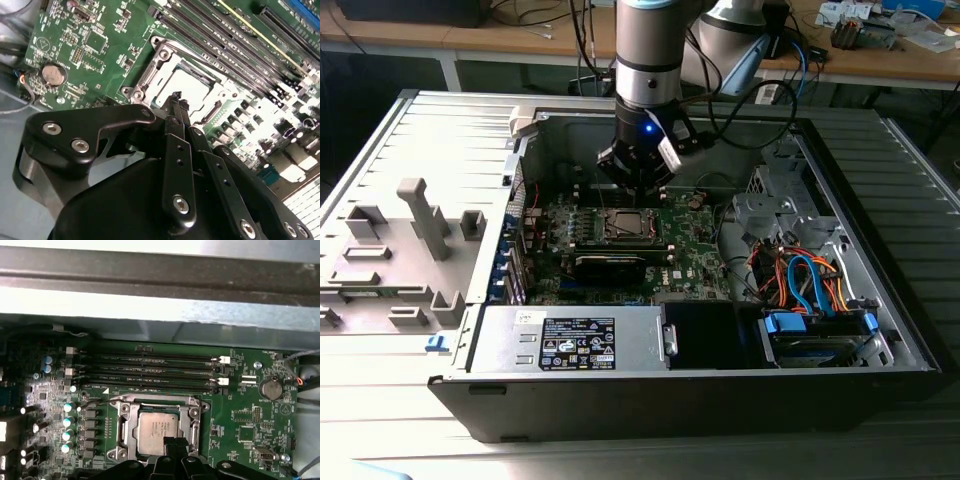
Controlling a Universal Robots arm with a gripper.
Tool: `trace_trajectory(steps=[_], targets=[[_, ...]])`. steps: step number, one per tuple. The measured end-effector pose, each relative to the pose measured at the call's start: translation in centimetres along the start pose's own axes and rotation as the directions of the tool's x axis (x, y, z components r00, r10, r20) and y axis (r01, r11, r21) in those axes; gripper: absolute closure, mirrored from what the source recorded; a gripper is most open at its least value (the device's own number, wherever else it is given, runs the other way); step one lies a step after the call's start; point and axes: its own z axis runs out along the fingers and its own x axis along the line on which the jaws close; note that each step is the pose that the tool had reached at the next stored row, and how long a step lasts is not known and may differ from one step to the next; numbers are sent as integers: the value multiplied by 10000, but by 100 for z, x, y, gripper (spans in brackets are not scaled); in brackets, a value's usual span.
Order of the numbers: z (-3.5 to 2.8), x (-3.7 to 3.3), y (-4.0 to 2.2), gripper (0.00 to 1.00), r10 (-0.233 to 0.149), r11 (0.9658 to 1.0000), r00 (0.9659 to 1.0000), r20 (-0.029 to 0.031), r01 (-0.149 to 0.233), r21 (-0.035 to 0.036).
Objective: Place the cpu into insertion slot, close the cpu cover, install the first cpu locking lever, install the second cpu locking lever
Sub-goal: 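Install the first cpu locking lever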
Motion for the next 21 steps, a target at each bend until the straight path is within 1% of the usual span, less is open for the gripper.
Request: trace_trajectory(steps=[3, 4, 5, 6, 7, 8, 11, 14, 19, 21], targets=[[0, 0, 0, 89, -2, 10000, 10000, -6, 2, -1], [2, 1, 0, 89, -3, 10000, 10000, -49, 3, -6], [3, 1, 0, 89, -6, 10000, 9998, -174, 5, -13], [4, 0, 0, 89, -11, 10000, 9995, -328, 10, -25], [5, 0, 0, 89, -13, 10000, 9991, -430, 12, -32], [4, 0, 0, 89, -15, 10000, 9987, -502, 14, -35], [6, 0, 0, 89, -15, 10000, 9987, -503, 14, -31], [6, 10, 1, 89, 110, 9999, 9987, -506, -111, -24], [-27, 21, 1, 89, 199, 9998, 9985, -501, -200, -21], [-29, 21, 1, 89, 204, 9998, 9985, -500, -205, -25]])
